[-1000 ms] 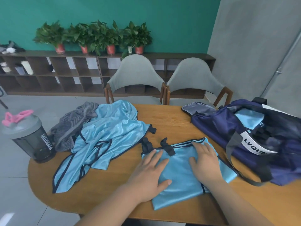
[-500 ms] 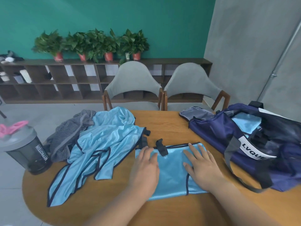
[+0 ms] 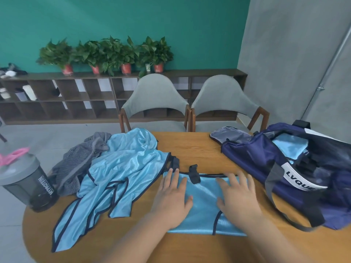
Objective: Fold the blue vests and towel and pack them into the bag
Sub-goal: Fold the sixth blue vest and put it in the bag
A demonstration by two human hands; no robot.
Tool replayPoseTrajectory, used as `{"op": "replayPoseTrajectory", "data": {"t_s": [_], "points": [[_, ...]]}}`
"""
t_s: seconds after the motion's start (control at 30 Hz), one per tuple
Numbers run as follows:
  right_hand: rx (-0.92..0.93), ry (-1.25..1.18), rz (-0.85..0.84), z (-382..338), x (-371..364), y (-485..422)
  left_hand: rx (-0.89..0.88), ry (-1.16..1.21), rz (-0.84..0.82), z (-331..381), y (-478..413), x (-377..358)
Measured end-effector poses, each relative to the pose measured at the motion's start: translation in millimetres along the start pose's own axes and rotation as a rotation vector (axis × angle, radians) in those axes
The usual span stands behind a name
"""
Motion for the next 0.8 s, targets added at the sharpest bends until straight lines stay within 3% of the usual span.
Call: {"op": "replayPoseTrajectory", "data": {"t_s": [0.07, 0.17, 0.4, 0.5, 0.8], "points": [[0.214, -0.091, 0.173, -24.4, 3.2, -12.1, 0.032, 0.032, 0.118, 4.1, 0.4, 7.2], [0.373, -0.200, 0.165, -50.8, 1.1, -28.3, 0.064, 0.072, 0.122, 1.8, 1.9, -0.9], [0.147, -0.191, -0.030, -42.6, -15.4, -74.7, 0.077, -0.050, 0.001, 0.3, -8.2, -19.1], [0.086, -0.162, -0.021, -43.7, -29.7, -69.3, 0.086, -0.058, -0.037, -1.1, -10.3, -22.8], [0.148, -0.191, -0.041, -24.2, -27.0, -56.9, 0.081, -0.066, -0.107, -3.3, -12.2, -23.6]]}}
Point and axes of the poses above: each hand's wrist, its own y-axis away from the middle knuckle, its own x-axis out of the back of the hand, z = x × y, the point moved 8 cm from there along -y, towards the middle knuckle, and after that the axes turned 12 degrees about x, right-handed, at the moved point
